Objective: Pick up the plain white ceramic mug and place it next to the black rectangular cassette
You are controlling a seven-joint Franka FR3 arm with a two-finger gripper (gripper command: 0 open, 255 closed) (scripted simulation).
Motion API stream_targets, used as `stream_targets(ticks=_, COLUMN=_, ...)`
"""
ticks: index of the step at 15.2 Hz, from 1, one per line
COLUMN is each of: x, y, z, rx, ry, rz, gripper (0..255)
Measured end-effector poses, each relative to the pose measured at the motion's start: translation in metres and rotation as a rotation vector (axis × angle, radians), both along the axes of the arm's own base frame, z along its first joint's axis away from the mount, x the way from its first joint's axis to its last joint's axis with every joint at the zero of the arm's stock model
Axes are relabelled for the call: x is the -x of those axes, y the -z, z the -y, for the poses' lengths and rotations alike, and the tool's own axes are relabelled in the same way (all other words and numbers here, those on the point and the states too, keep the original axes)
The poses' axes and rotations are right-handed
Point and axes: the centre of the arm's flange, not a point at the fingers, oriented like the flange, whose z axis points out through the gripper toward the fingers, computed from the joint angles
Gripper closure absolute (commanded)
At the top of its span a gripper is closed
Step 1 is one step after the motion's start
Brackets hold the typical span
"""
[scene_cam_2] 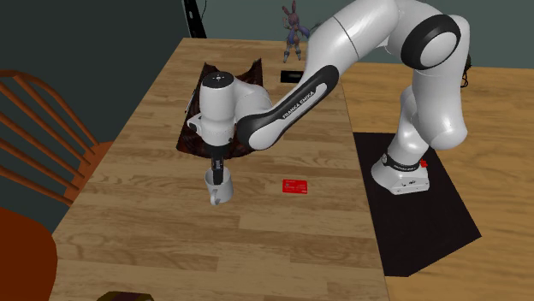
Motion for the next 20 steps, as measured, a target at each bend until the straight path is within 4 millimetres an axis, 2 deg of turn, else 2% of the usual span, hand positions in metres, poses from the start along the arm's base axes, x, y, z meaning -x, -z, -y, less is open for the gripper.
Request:
stream_targets(ticks=1, x=0.0, y=0.0, z=0.0, rx=0.0, ry=0.0, rz=0.0, gripper=0)
stream_targets(ticks=2, x=0.0, y=0.0, z=0.0, rx=0.0, ry=0.0, rz=0.0, gripper=255)
stream_targets(ticks=12, x=0.0, y=0.0, z=0.0, rx=0.0, ry=0.0, rz=0.0, gripper=255)
stream_targets(ticks=20, x=0.001, y=-0.037, z=0.0, rx=0.0, ry=0.0, rz=0.0, gripper=255)
